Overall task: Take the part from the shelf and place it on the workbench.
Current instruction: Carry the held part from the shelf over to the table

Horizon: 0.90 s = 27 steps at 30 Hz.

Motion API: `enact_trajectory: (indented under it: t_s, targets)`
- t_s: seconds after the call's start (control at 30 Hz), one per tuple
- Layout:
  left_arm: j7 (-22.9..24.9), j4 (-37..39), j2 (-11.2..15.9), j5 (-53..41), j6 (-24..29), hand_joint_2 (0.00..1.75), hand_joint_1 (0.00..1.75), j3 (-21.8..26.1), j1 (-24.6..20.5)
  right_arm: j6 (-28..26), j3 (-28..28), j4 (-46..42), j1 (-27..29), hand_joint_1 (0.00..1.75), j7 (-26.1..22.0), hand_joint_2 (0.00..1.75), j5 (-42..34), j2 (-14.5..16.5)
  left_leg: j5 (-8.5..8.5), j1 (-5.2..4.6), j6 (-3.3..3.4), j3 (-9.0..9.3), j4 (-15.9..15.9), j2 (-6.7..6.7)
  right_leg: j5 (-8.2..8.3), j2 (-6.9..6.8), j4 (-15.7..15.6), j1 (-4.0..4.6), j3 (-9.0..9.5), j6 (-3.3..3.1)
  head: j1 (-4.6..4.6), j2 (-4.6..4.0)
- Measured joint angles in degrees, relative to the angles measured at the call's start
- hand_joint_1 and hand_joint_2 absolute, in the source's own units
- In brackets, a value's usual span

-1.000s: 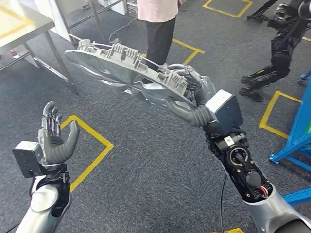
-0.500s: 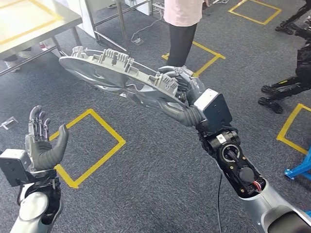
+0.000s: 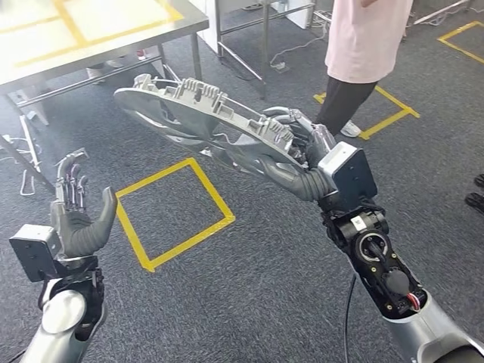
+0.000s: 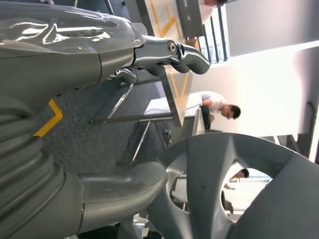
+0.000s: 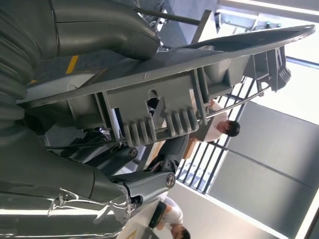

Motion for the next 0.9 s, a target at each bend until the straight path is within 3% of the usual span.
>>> enact_trajectory:
  t_s: [0.07,0.13,0.17,0.2,0.27,0.3,0.37,0.4,0.43,0.47,0.53,0.6,0.67,0.7,0.77,0.8,0.83,0.9]
  targets:
    - [-0.2,0.0,0.0,0.1,-0.1,1.75,0.0,0.0,0.1,-0.1,0.1,-0.1,0.0,1.75,0.1,1.75,0.0,0.0,0.18,0.19,-0.63,-0.79,0.3,-1.31,0.25,1.58,-2.9,-0.08,1.33,-0.25,0.0,0.0]
    - [-0.4,0.0,0.0,0.2,-0.1,1.75,0.0,0.0,0.3,-0.1,0.3,-0.1,0.0,1.75,0.2,1.75,0.0,0.0,0.48,0.33,-1.31,-1.34,0.3,-2.67,-0.05,0.33,-3.4,-0.1,1.7,-0.43,-0.13,0.0]
    - [-0.5,-0.1,0.0,0.2,-0.1,1.75,0.0,0.0,0.4,-0.1,0.4,-0.2,-0.1,1.75,0.2,1.75,0.0,0.0,0.2,0.19,-1.61,-1.6,0.7,-1.95,0.01,-0.45,-3.6,-0.2,1.94,-0.67,-0.24,0.0]
    - [-0.5,-0.2,0.1,0.1,-0.1,1.75,0.0,0.1,0.5,-0.1,0.4,-0.1,-0.1,1.75,0.2,1.75,0.0,0.0,-0.63,0.03,-1.89,-2.34,2.2,-0.31,0.06,-1.35,-3.8,-0.29,2.2,-0.98,-0.59,0.0]
    - [-0.3,-0.4,0.1,0.1,0.0,1.75,0.0,0.1,0.7,-0.1,0.5,-0.1,-0.4,1.75,0.1,1.75,0.0,0.0,-3.81,-0.16,-2.38,-5.69,8.7,4.26,0.07,-3.2,-4.1,-0.18,2.59,-1.55,-1.38,0.0]
    - [-0.1,-0.5,0.1,0.1,0.0,1.75,0.0,0.1,0.9,-0.1,0.6,-0.1,-0.4,1.75,0.0,1.75,0.0,0.1,-5.53,-0.07,-2.56,-7.9,12.9,5.49,0.0,-4.05,-4.1,-0.06,2.63,-1.71,-1.82,0.0]
    - [0.3,-0.7,0.2,0.0,-0.2,1.75,0.0,0.1,1.4,-0.1,0.8,-0.1,-0.5,1.75,-0.2,1.75,0.0,0.1,-7.23,0.1,-2.78,-11.17,18.8,6.19,-0.19,-5.79,-4.1,0.03,2.72,-1.82,-2.31,0.0]
    - [0.5,-0.8,0.2,0.0,-0.3,1.75,0.0,0.1,1.5,-0.2,0.9,0.0,-0.5,1.75,-0.3,1.75,0.1,0.1,-6.67,0.15,-2.8,-11.25,18.8,6.26,-0.3,-6.63,-4.1,0.04,2.79,-1.79,-2.52,0.0]
    - [0.6,-0.9,0.3,0.0,-0.5,1.75,0.0,0.1,1.6,-0.2,0.9,0.0,-0.5,1.75,-0.3,1.75,0.2,0.1,-5.26,0.19,-2.75,-10.14,16.6,6.39,-0.43,-7.48,-4.1,0.05,2.92,-1.69,-2.71,0.0]
    - [0.7,-1.0,0.4,0.0,-0.8,1.75,0.0,0.1,1.6,-0.3,0.9,0.0,-0.5,1.75,-0.4,1.75,0.2,0.1,-3.26,0.18,-2.61,-7.87,12.5,6.88,-0.62,-8.26,-4.1,0.06,3.12,-1.52,-2.81,0.0]
    - [0.8,-1.1,0.4,0.0,-1.1,1.75,0.0,0.1,1.3,-0.4,0.9,0.0,-0.5,1.75,-0.5,1.75,0.3,0.1,-0.43,-0.19,-2.14,-3.08,4.0,9.29,-1.11,-9.55,-4.1,0.37,3.53,-0.97,-3.02,0.0]
    - [1.0,-1.2,0.5,0.1,-1.2,1.75,0.0,0.1,1.0,-0.5,0.8,0.0,-0.5,1.75,-0.7,1.75,0.3,0.1,-0.04,-0.59,-1.42,-1.25,0.8,10.42,-1.53,-10.52,-4.1,0.78,3.87,-0.43,-2.85,0.0]
    - [1.2,-1.3,0.5,0.1,-1.1,1.75,0.0,0.1,0.9,-0.5,0.8,0.0,-0.4,1.75,-0.7,1.75,0.3,0.1,-0.18,-0.63,-0.61,-1.24,0.7,8.95,-1.93,-11.37,-4.2,0.74,4.26,0.13,-2.49,0.0]
    - [1.3,-1.3,0.5,0.1,-0.9,1.75,0.0,0.1,0.9,-0.5,0.8,0.0,-0.4,1.75,-0.7,1.75,0.4,0.1,-0.25,-0.59,-0.25,-1.13,0.7,8.35,-2.45,-10.64,-3.8,0.58,4.25,0.43,-2.35,0.0]
    - [1.6,-1.6,0.5,0.1,-0.6,1.75,0.0,0.1,0.8,-0.5,0.7,0.0,-0.2,1.75,-0.7,1.75,0.4,0.1,-0.28,-0.37,0.4,-0.78,0.5,7.46,-4.75,-7.3,-0.4,0.27,2.82,0.73,-1.91,0.0]
    - [1.8,-1.6,0.5,0.2,-0.5,1.75,0.0,0.1,0.8,-0.4,0.7,0.0,-0.2,1.75,-0.7,1.75,0.4,0.1,-0.37,-0.4,0.63,-0.67,0.5,7.09,-6.58,-5.48,3.6,0.29,0.94,0.73,-1.47,0.0]
    - [2.1,-1.7,0.5,0.3,-0.4,1.75,0.0,0.1,0.7,-0.4,0.7,0.0,-0.1,1.75,-0.7,1.75,0.3,0.1,-0.45,-0.48,0.85,-0.57,0.5,6.65,-8.34,-4.59,8.1,0.37,-1.37,0.7,-1.08,0.0]
    - [2.7,-1.7,0.5,0.7,-0.2,1.75,0.0,0.0,0.8,-0.3,0.7,0.0,0.2,1.75,-0.5,1.75,0.3,0.1,-0.66,-0.7,1.13,-0.29,0.5,5.71,-9.71,-4.11,14.7,0.52,-5.23,0.6,-0.55,0.0]
